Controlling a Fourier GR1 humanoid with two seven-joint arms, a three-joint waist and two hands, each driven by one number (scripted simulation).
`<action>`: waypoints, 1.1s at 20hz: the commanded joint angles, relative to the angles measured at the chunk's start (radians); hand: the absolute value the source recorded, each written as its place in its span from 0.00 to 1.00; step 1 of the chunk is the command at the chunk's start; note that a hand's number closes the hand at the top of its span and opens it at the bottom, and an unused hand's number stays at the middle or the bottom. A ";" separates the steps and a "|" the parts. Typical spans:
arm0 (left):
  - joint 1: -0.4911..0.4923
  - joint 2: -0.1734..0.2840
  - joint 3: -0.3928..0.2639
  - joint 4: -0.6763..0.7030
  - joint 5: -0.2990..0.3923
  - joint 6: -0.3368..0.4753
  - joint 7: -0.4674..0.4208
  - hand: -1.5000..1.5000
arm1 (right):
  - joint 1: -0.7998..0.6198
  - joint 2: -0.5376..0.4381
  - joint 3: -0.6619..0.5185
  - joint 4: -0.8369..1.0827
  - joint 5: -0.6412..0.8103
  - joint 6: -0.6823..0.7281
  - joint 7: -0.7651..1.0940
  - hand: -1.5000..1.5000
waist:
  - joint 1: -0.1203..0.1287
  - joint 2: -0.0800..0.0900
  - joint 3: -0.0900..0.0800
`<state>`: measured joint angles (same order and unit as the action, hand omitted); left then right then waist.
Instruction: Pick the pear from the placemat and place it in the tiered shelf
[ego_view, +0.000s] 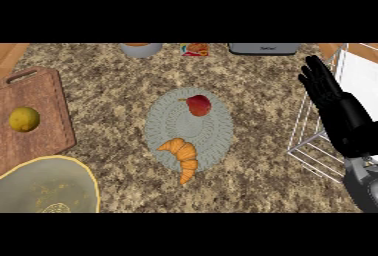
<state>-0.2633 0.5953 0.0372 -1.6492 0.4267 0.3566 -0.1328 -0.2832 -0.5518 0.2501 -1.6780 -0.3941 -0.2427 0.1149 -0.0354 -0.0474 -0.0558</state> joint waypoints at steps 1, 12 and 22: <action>0.033 -0.020 -0.043 0.001 -0.005 -0.047 -0.016 0.50 | -0.047 -0.030 0.034 -0.029 0.075 -0.014 0.042 1.00 | 0.033 0.044 0.053; 0.082 0.021 -0.367 0.189 -0.233 -0.211 0.032 0.50 | -0.245 0.238 0.210 0.538 0.387 -0.136 -0.217 0.00 | 0.098 0.084 0.059; 0.119 -0.025 -0.343 0.301 -0.263 -0.219 -0.040 0.50 | -0.527 0.228 0.342 0.750 0.681 -0.076 -0.094 0.00 | 0.047 0.046 0.054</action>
<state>-0.1561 0.5677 -0.3236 -1.3838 0.1574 0.1613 -0.1551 -0.7244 -0.3093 0.5297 -0.9477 0.1802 -0.3421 -0.1008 0.0303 0.0109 -0.0007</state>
